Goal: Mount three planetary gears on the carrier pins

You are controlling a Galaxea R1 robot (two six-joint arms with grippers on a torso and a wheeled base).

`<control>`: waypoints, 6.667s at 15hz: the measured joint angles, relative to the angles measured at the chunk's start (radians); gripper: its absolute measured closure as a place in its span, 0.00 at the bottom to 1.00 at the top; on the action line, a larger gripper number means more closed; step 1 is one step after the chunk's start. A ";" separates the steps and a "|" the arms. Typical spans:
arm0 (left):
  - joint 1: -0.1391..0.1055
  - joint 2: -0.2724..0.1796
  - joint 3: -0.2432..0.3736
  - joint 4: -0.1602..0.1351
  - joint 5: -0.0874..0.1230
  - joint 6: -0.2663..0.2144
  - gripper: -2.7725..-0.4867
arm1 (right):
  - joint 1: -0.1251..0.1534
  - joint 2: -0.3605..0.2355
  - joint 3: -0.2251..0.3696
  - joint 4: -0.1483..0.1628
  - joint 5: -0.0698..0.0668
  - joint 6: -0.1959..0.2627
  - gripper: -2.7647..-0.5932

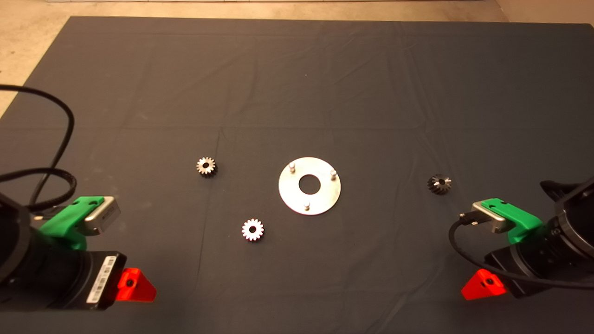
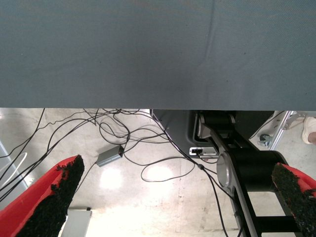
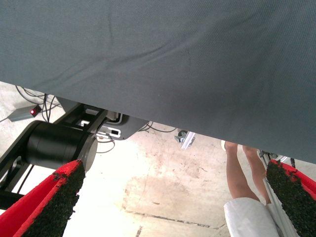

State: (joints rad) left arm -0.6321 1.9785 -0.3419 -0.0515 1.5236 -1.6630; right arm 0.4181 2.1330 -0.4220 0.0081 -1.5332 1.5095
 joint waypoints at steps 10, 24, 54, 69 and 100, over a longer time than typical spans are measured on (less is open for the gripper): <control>0.023 0.066 -0.066 0.164 -0.001 0.020 0.00 | 0.000 0.000 0.002 0.000 -0.001 0.000 0.02; 0.183 0.377 -0.576 0.291 -0.005 0.277 0.00 | 0.000 0.003 0.003 0.000 0.000 -0.001 0.02; 0.259 0.466 -0.983 0.310 -0.122 0.473 0.00 | 0.000 0.009 0.003 0.000 0.000 -0.001 0.02; 0.270 0.468 -0.998 0.307 -0.146 0.596 0.17 | 0.000 0.010 0.002 0.000 0.000 -0.001 0.02; 0.270 0.482 -1.036 0.306 -0.157 0.611 0.68 | 0.000 0.012 0.003 0.000 0.000 -0.001 0.02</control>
State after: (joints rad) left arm -0.3621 2.4606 -1.3777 0.2549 1.3668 -1.0521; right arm 0.4181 2.1447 -0.4195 0.0085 -1.5336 1.5085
